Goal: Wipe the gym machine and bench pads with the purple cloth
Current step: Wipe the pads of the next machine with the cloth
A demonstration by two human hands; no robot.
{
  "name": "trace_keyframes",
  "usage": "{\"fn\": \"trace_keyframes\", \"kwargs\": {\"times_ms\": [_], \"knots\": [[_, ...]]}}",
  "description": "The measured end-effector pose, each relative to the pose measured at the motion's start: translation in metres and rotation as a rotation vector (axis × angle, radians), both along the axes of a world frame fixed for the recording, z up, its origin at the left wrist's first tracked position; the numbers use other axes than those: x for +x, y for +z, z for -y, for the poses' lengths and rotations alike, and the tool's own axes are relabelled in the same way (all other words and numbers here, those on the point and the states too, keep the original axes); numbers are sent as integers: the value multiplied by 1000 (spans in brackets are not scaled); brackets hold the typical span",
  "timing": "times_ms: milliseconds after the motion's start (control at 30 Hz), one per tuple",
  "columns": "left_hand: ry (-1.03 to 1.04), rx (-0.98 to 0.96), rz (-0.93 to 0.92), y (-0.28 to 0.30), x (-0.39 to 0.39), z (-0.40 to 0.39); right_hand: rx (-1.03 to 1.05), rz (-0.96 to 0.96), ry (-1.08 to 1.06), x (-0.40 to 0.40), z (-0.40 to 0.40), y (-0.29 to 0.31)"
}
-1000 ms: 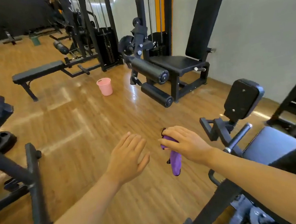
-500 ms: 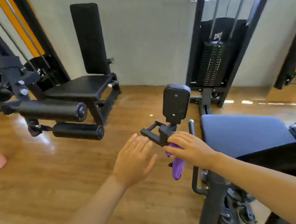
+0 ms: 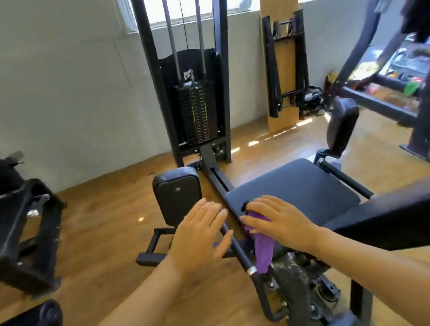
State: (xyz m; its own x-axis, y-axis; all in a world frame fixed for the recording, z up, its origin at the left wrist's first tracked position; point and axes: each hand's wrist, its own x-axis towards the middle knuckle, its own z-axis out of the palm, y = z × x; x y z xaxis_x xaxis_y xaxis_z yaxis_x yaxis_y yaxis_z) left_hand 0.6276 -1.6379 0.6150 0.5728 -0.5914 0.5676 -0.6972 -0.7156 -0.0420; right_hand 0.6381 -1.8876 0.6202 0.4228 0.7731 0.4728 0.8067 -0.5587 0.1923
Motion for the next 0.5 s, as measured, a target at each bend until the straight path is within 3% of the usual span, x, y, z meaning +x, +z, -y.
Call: {"fn": "trace_keyframes", "kwargs": {"times_ms": [267,500], "knots": [[-243,21,33,18,115,38,86,211,-210,54,36,12],[-555,9,47,14,185,100,37,208,-543,47,64,18]]}}
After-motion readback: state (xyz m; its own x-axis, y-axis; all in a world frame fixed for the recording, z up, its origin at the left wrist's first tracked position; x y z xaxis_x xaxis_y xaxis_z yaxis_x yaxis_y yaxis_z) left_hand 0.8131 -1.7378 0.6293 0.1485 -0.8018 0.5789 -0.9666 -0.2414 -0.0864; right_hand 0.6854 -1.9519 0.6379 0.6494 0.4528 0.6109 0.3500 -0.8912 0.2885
